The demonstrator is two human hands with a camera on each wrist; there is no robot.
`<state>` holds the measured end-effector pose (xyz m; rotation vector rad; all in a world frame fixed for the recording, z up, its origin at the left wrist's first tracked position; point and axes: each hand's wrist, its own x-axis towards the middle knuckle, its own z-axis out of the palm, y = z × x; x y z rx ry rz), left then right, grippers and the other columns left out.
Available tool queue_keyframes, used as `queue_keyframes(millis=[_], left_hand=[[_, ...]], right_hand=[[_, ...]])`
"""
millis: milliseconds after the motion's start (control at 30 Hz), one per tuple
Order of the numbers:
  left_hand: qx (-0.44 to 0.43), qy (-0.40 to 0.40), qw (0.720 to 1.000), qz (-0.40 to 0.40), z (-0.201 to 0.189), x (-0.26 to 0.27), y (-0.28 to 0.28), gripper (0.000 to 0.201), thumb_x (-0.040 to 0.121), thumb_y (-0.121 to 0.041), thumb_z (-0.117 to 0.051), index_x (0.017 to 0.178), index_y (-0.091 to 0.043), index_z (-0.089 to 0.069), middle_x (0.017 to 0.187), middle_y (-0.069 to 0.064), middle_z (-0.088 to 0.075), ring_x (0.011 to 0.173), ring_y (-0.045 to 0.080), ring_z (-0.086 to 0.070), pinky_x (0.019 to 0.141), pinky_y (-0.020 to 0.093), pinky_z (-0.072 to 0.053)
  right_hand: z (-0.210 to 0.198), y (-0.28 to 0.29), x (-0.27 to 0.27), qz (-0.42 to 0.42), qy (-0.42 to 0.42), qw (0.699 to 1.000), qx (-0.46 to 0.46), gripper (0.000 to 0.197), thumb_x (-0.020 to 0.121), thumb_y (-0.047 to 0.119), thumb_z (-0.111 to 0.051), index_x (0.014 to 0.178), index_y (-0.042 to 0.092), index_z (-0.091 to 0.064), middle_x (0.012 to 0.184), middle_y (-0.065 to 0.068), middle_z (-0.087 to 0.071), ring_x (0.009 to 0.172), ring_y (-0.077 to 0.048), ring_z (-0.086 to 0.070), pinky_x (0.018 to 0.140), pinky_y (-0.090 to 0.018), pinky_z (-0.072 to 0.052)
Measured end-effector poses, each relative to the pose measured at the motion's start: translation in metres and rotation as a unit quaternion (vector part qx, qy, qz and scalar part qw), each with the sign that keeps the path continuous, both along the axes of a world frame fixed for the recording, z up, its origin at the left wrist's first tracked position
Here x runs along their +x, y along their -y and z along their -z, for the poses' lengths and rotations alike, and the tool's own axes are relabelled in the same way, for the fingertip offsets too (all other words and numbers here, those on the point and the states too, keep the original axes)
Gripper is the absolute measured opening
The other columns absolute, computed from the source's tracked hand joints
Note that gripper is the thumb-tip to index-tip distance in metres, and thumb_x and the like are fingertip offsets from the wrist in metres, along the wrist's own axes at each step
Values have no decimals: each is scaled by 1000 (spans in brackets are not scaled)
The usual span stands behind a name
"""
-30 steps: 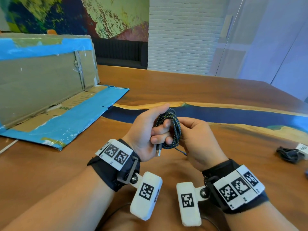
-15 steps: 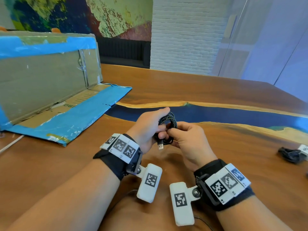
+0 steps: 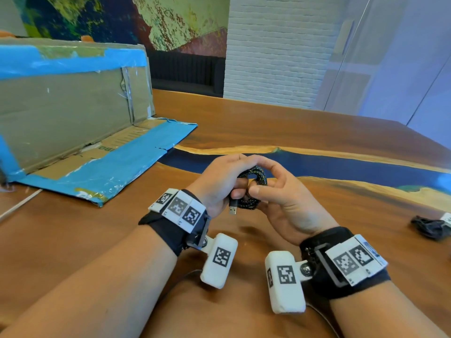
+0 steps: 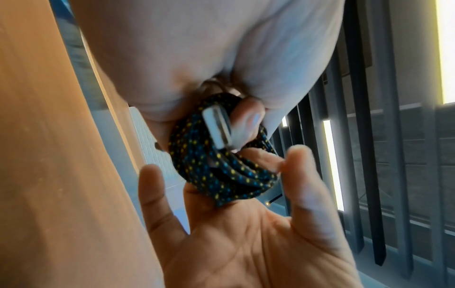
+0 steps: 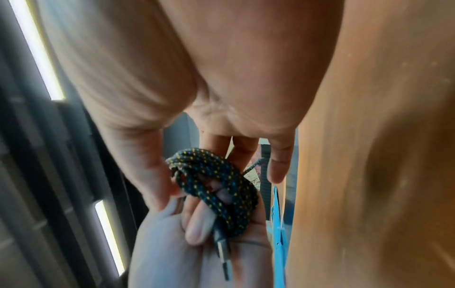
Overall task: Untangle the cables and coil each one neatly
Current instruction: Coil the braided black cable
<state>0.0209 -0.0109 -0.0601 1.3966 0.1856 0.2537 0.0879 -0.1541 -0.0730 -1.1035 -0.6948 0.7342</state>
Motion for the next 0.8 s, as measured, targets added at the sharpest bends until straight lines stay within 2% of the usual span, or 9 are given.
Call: queue_keyframes(millis=[67,167,233,300,367,467,633,700,800], left_hand=[[8,9,1000,-10,2,1,0,22,105,-30,-55,99,-10,-61,57,4,-33,46,16,-28,51,30,-30],[36,25,999,-32,4,2,2,30,106,-26,-51,110,-1,-67,55,0,-31,48,15,-28,50,27,-29],[50,33,998,-37,4,3,4,33,108,-25,-48,112,3,-66,53,-2,-29,48,15,-27,50,27,-29],[70,40,996,-46,5,4,4,31,108,-25,-48,109,-1,-68,54,-1,-30,49,15,-29,49,26,-31],[80,49,994,-56,4,5,2,27,107,-25,-51,104,-4,-69,56,0,-32,50,15,-31,50,26,-33],[57,59,995,-52,4,5,0,25,107,-21,-51,103,-3,-68,58,3,-34,52,15,-32,52,26,-32],[12,70,995,-72,2,6,-6,26,108,-22,-49,108,-4,-67,56,-1,-36,53,16,-30,54,27,-29],[13,65,993,-93,3,6,-6,22,107,-23,-52,107,-8,-68,65,-1,-45,53,14,-29,52,26,-28],[48,54,993,-94,7,7,-2,25,107,-26,-53,103,-10,-71,89,12,-42,52,13,-28,51,26,-28]], right_hand=[[2,-1,0,33,18,999,-18,79,82,-11,-72,149,16,-40,98,-34,-72,93,-40,-73,92,-49,-59],[7,-4,3,102,54,992,-48,71,87,-13,-69,146,19,-45,104,-28,-74,102,-40,-73,97,-51,-56],[10,-5,6,154,94,980,-80,61,86,-9,-70,135,23,-53,104,-15,-75,97,-29,-74,87,-43,-58],[10,-5,8,199,112,967,-110,51,84,-4,-73,124,23,-59,84,-4,-68,73,-17,-67,69,-35,-53],[9,-3,9,218,101,964,-112,42,84,-3,-74,118,20,-62,67,-1,-65,58,-15,-57,57,-33,-47],[8,-1,7,224,73,967,-93,38,86,-2,-75,117,17,-65,73,-9,-72,63,-19,-65,54,-31,-54],[5,2,11,190,47,979,-58,29,91,0,-71,118,13,-68,88,-15,-76,81,-23,-71,76,-36,-60],[0,4,12,148,3,989,-19,22,97,-3,-58,114,9,-66,77,-9,-68,77,-21,-65,79,-38,-56],[-6,7,9,105,-70,992,-2,23,99,-4,-40,108,11,-55,65,-2,-42,58,-19,-46,64,-36,-49]])
